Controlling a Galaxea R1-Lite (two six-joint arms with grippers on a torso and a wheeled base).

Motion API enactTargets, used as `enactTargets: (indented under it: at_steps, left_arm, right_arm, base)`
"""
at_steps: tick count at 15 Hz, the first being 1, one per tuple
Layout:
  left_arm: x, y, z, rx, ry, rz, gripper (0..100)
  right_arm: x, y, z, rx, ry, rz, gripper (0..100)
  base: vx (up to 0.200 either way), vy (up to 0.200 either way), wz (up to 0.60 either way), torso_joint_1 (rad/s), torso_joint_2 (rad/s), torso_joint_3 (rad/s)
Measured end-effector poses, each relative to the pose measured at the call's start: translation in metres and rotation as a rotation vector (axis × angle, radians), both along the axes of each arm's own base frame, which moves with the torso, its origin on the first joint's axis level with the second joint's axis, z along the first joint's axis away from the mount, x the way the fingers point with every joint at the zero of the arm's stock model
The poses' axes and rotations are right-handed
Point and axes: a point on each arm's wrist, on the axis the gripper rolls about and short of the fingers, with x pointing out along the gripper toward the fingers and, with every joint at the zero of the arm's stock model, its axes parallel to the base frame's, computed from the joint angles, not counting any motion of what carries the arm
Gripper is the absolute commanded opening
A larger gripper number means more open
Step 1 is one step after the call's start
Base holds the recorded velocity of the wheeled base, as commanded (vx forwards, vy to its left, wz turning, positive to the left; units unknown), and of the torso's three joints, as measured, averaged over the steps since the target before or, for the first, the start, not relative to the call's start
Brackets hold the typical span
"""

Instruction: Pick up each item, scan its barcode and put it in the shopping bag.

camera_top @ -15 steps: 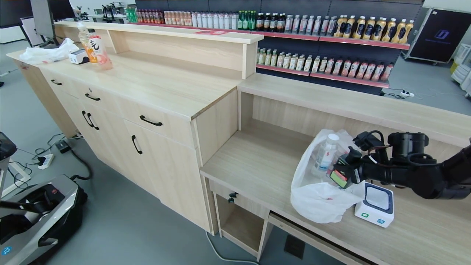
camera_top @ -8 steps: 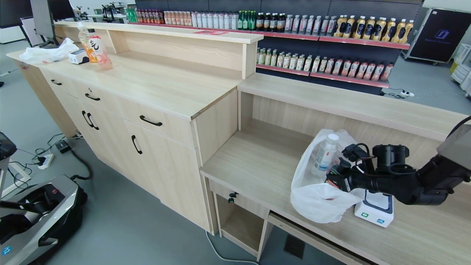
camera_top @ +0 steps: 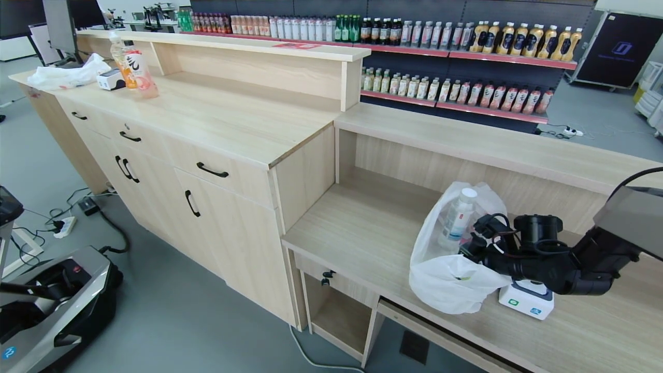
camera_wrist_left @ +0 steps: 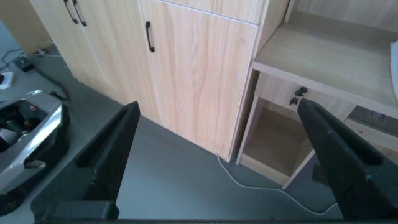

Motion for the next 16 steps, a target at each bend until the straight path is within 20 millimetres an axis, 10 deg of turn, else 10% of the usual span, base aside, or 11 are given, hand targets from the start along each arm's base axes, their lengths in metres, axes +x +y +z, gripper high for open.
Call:
enactTargets:
  at_steps: [1,6,10,16]
  left_arm:
    - [0.000,0.000,0.000,0.000,0.000,0.001,100]
    - [0.000,0.000,0.000,0.000,0.000,0.001,100]
    - [0.000,0.000,0.000,0.000,0.000,0.000,100]
    - [0.000,0.000,0.000,0.000,0.000,0.000,100]
  right_arm:
    - [0.000,0.000,-0.002,0.001,0.004,-0.001,100]
    - [0.002,0.000,0.006,0.015,-0.017,0.021,100]
    - [-0.005,0.002,0.056,0.034,-0.112,0.042,100]
    - [-0.078,-0.009,0.139,-0.016,-0.246,0.008,100]
  base:
    - [0.000,0.000,0.00,0.000,0.00,0.000]
    - [0.000,0.000,0.00,0.000,0.00,0.000]
    - [0.000,0.000,0.00,0.000,0.00,0.000]
    - [0.000,0.000,-0.10,0.000,0.00,0.002]
